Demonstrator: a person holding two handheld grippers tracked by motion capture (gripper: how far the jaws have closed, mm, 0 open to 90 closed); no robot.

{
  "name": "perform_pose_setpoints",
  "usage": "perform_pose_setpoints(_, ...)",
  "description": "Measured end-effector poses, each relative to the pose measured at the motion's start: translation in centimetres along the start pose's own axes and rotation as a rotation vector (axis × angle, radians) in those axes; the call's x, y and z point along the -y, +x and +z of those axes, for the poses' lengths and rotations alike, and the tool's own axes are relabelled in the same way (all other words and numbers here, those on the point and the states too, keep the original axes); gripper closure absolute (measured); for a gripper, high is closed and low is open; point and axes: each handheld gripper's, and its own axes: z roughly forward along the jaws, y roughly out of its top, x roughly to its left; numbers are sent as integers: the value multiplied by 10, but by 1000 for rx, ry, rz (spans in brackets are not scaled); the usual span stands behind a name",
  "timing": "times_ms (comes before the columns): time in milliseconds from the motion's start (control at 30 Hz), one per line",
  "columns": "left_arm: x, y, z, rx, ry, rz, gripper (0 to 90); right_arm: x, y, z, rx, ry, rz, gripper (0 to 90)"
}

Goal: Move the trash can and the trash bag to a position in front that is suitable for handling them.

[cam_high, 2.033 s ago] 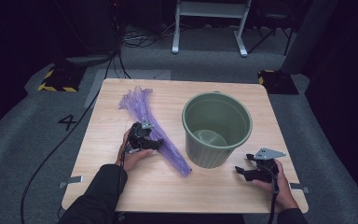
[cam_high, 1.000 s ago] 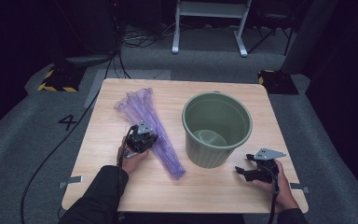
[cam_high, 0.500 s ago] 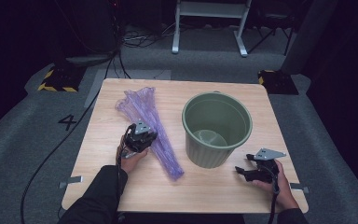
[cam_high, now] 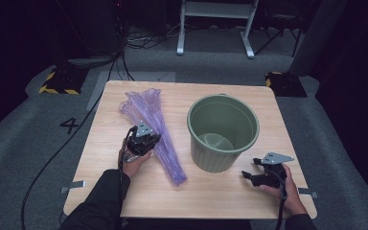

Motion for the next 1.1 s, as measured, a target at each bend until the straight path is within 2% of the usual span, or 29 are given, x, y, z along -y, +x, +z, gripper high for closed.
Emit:
perform_pose_setpoints(200, -3, 2, -5, -2, -21, 0, 877, 0, 0, 0, 0, 0, 0, 233)
perform_pose_setpoints(533, -11, 5, -18, 12, -86, -18, 877, 0, 0, 0, -2, -1, 0, 233)
perform_pose_setpoints(900, -15, 10, -28, -1, -119, -36, 878, 0, 0, 0, 2, 0, 2, 233)
perform_pose_setpoints(1100, -16, 11, -29, 1, -126, -32, 879, 0, 0, 0, 3, 0, 4, 233)
